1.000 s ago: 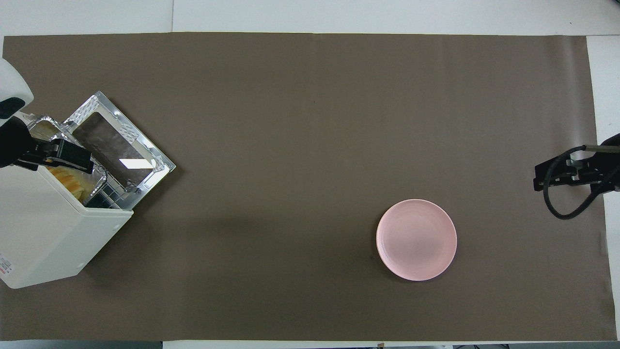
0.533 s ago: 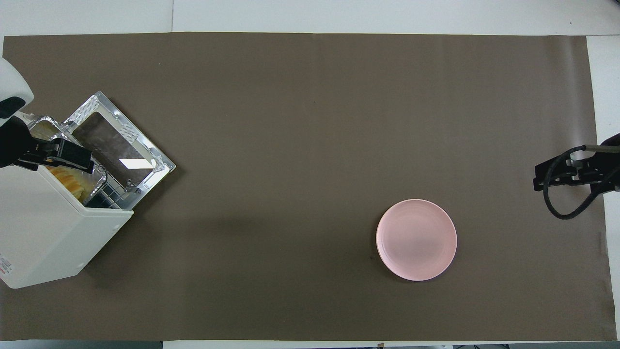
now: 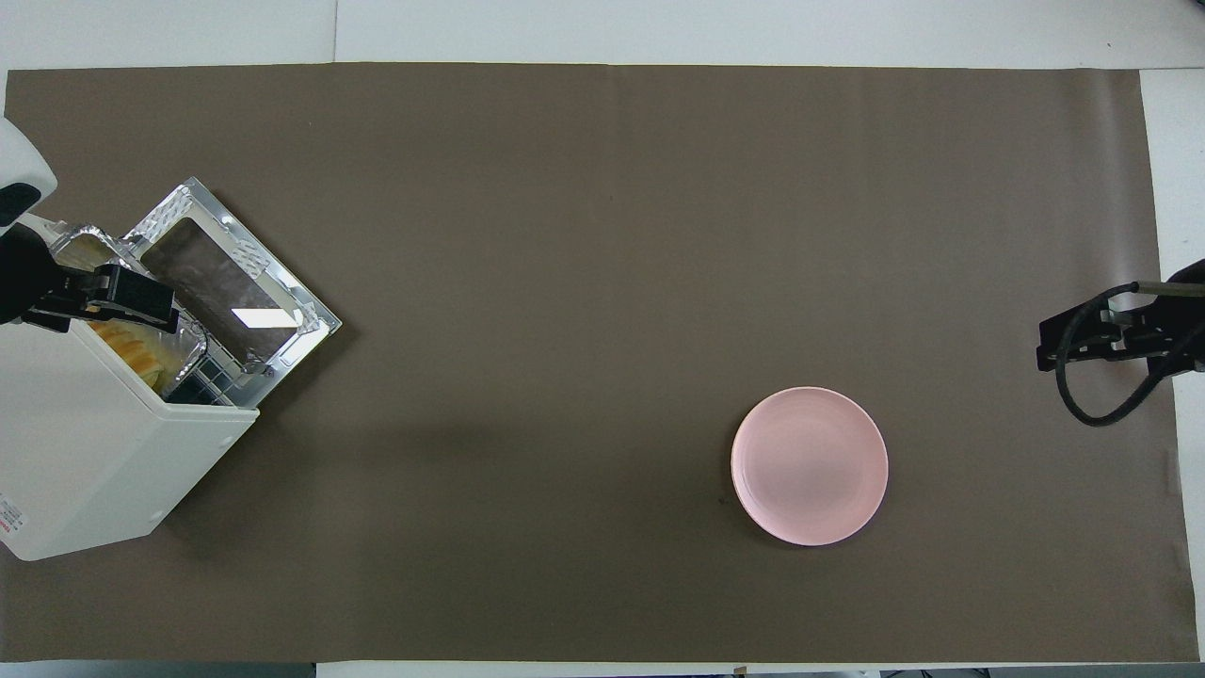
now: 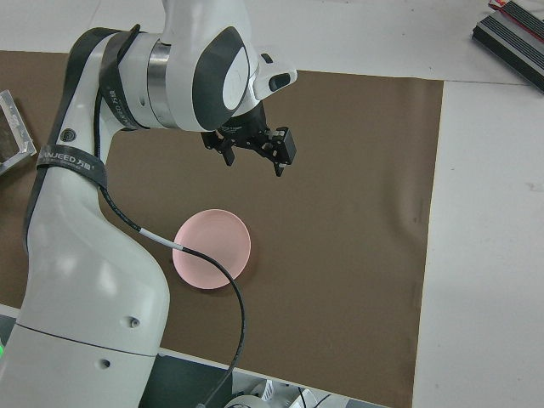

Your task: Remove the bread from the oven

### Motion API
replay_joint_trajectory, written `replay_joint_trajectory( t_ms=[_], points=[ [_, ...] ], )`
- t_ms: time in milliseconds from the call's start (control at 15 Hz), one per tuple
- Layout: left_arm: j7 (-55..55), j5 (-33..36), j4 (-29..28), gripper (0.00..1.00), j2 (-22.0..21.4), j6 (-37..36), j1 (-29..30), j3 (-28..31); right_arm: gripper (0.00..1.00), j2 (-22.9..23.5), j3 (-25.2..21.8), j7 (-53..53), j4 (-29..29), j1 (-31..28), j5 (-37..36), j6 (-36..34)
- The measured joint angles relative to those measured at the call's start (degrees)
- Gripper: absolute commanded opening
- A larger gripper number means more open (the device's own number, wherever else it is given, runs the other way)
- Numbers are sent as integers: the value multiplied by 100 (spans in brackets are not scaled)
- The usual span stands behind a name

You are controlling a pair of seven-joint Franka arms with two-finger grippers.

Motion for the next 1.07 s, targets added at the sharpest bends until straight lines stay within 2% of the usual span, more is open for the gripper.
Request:
replay_joint_trajectory(
  t_ms=[133, 267, 533, 667, 800, 1067],
  points=[
    [-313, 0, 7, 100, 119, 50, 12, 7, 100, 0, 0, 0, 0, 0, 0, 0],
    [-761, 48, 110, 100, 439, 140, 9, 0, 100, 0, 0, 0, 0, 0, 0, 0],
    [-2006, 461, 839, 100, 1681, 644, -35, -49, 100, 0, 0, 0, 0, 0, 0, 0],
    [-2402, 547, 890, 100, 2041, 1165, 12, -21, 100, 0, 0, 0, 0, 0, 0, 0],
    [-2653, 581, 822, 100, 2180, 1501, 82, 76, 100, 0, 0, 0, 0, 0, 0, 0],
    [-2923, 630, 336, 100, 2126, 1822, 114, 464, 100, 0, -1, 0, 0, -1, 0, 1]
  ],
)
